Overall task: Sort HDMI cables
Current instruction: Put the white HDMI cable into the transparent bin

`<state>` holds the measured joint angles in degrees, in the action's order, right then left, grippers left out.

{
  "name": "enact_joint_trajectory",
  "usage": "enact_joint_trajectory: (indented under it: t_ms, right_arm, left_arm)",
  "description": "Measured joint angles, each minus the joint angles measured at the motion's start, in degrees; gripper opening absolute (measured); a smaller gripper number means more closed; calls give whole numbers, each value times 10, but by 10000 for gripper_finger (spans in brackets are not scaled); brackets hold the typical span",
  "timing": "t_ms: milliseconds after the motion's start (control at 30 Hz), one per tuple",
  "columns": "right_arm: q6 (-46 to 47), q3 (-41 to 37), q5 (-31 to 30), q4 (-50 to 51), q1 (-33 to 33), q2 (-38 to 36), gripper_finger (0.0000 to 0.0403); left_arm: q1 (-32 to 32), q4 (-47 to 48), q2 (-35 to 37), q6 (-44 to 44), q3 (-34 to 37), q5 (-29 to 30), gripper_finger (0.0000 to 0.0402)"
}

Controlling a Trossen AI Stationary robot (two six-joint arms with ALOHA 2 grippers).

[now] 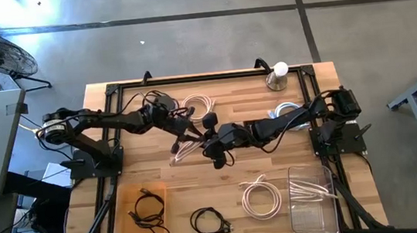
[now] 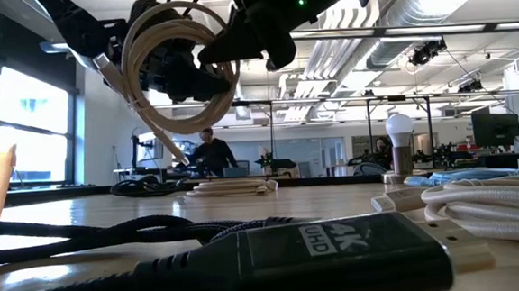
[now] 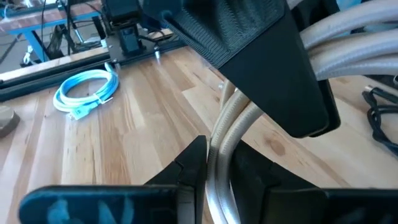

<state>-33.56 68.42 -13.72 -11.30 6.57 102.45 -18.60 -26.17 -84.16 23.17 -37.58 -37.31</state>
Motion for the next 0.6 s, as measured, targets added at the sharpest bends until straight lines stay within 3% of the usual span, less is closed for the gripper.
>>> enact_joint_trajectory:
  t_ms: [100,233,600]
  right_arm:
    - [0,0,0,1,1,0,32]
    - [0,0,-5,13,0,1,32]
    - [0,0,2,25,0,1,32]
  left_arm:
    - [1,1,0,4,0,3,58]
    - [1,16,1,17,0,59,58]
    - [19,16,1,36,0,95,58]
